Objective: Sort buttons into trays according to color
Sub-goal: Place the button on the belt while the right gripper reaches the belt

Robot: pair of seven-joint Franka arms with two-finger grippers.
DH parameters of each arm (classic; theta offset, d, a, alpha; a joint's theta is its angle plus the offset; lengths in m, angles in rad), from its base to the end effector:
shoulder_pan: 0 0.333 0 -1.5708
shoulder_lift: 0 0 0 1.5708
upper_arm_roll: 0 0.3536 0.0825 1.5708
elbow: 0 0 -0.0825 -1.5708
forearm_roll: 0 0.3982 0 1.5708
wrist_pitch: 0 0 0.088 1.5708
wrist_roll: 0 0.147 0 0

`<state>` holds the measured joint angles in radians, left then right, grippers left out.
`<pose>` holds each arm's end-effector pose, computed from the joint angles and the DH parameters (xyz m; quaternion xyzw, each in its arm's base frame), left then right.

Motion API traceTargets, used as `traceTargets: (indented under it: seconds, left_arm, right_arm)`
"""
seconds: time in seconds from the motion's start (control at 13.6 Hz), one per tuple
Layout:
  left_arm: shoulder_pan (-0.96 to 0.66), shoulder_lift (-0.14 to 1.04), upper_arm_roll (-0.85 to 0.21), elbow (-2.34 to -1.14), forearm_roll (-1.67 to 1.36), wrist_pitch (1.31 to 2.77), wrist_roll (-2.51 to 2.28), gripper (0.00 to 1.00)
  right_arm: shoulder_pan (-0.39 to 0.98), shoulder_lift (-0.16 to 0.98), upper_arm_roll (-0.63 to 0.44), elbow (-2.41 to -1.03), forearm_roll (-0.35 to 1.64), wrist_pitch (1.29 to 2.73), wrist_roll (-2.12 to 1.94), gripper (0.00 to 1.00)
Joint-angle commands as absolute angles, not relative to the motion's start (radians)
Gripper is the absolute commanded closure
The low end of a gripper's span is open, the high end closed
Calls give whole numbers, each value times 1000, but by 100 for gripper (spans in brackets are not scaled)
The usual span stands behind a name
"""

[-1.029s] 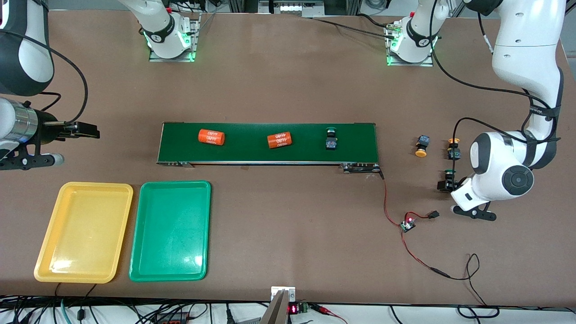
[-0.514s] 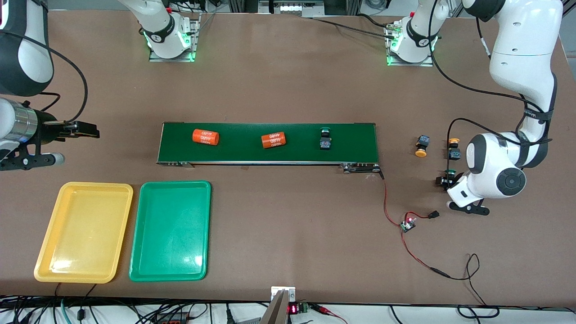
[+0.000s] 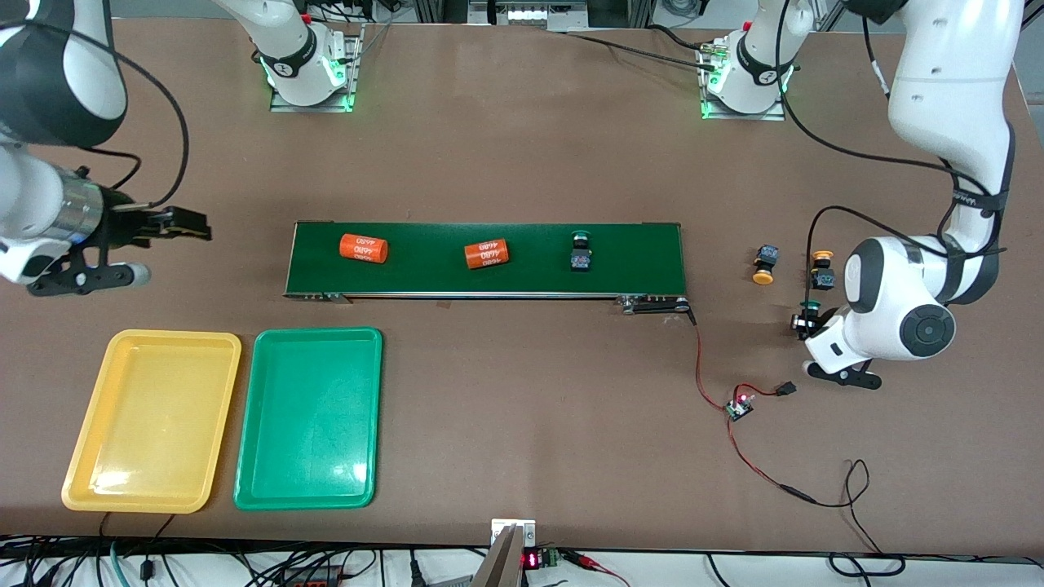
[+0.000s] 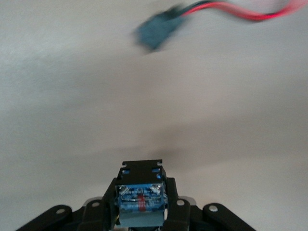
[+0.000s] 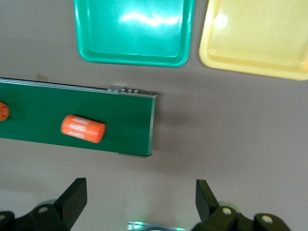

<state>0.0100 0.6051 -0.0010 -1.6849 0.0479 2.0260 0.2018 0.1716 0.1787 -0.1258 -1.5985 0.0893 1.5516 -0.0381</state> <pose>0.6695 0.0105 0.2118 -0.9851 0.1085 0.1329 0.0057 0.6020 0.0459 0.5036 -0.9925 -0.0373 0.1119 0.0328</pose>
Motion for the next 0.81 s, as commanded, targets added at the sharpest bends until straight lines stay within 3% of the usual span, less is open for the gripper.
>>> traceTargets:
  seconds: [0.0, 0.15, 0.29, 0.51, 0.73]
  left_arm:
    - [2, 500, -99, -1663, 29, 1890, 169, 82]
    - [-6, 480, -187, -1660, 23, 1846, 62, 82]
    - [-12, 476, -295, -1669, -18, 1841, -116, 82]
    - [-29, 486, -394, -1733, -20, 1891, -297, 82]
    - [-41, 500, -436, -1851, -20, 2085, -380, 82]
  right_arm:
    - [204, -32, -85, -1903, 109, 1730, 88, 0]
    - [206, -145, -22, -2105, 107, 1901, 173, 0]
    - [206, -187, 90, -2210, 101, 2011, 347, 0]
    - [209, -144, 245, -2218, 101, 2121, 605, 0]
    - [221, -72, 293, -2214, 98, 2222, 661, 0]
